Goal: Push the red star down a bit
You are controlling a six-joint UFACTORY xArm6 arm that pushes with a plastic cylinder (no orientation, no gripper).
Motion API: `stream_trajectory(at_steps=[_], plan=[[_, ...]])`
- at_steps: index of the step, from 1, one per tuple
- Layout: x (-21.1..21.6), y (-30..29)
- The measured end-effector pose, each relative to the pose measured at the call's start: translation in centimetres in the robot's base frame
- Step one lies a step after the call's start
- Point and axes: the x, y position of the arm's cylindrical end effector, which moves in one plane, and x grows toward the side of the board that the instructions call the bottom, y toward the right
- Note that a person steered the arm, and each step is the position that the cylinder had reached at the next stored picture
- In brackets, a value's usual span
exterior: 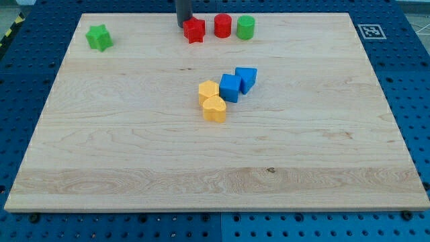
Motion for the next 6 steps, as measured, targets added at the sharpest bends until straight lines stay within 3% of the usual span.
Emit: stream_trajectory(at_steps=[1,3,4,6], plan=[[0.8,-0.2],[7.9,-1.8],[7.1,-1.8],[-3.3,-0.4]])
